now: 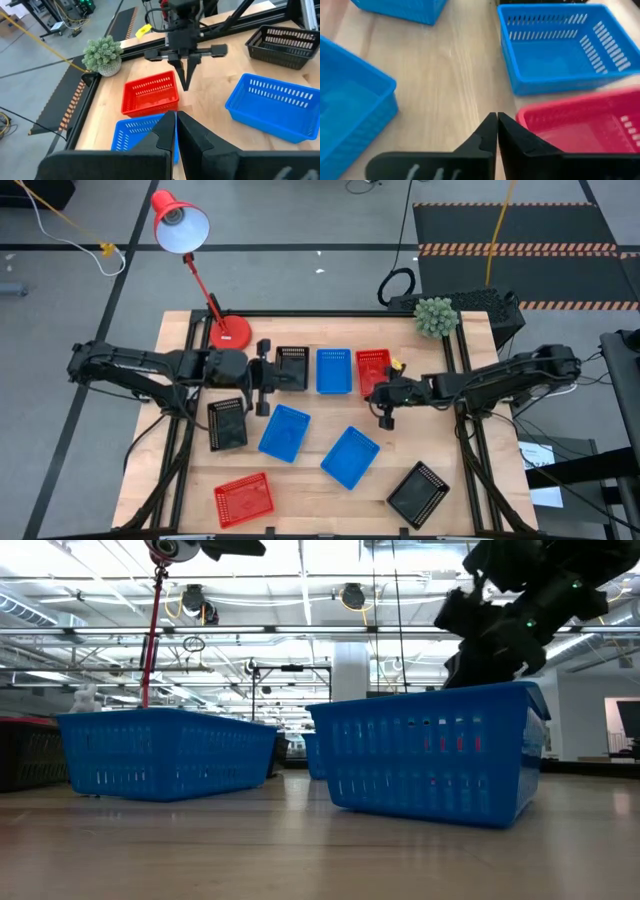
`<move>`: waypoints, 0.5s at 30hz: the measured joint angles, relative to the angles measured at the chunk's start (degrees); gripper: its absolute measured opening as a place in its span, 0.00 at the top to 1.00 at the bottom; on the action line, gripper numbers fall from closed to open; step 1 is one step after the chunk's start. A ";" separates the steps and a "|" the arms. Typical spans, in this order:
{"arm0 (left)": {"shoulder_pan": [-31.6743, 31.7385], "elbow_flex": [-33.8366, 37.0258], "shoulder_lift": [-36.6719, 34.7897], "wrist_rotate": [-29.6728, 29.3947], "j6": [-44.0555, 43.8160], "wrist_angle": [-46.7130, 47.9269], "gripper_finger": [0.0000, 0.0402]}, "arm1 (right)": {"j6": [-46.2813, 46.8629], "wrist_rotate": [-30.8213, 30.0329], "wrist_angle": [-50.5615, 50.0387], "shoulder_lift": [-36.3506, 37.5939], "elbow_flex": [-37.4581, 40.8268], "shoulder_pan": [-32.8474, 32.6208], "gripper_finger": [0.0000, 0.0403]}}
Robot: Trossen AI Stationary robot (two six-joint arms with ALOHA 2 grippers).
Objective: Stack baskets by color
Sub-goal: Stack the middle right red bin on the top red bin
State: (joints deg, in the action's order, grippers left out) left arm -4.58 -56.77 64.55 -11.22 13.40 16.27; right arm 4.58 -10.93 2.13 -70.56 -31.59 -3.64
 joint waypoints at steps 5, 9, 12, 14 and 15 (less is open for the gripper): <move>0.18 0.00 0.00 0.02 -0.33 0.13 0.95 | -0.86 -1.38 -0.92 -5.61 -3.59 0.02 1.00; 0.17 0.00 0.00 0.07 -0.35 0.14 0.95 | -1.02 -1.32 -1.09 -9.45 -4.84 0.41 1.00; 0.17 0.00 0.00 0.07 -0.37 0.15 0.95 | -1.20 -2.22 -1.14 -11.40 -5.50 0.97 1.00; 0.17 0.00 0.00 0.07 -0.36 0.15 0.95 | -0.96 -4.32 -1.09 -12.12 -5.69 1.07 1.00; 0.17 -0.02 0.00 0.07 -0.37 0.15 0.95 | -0.94 -5.13 -1.08 -12.48 -5.80 1.22 1.00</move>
State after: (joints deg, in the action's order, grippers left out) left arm -4.40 -56.80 64.55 -11.16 13.04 16.43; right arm 3.64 -16.06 1.05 -83.04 -37.39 -2.42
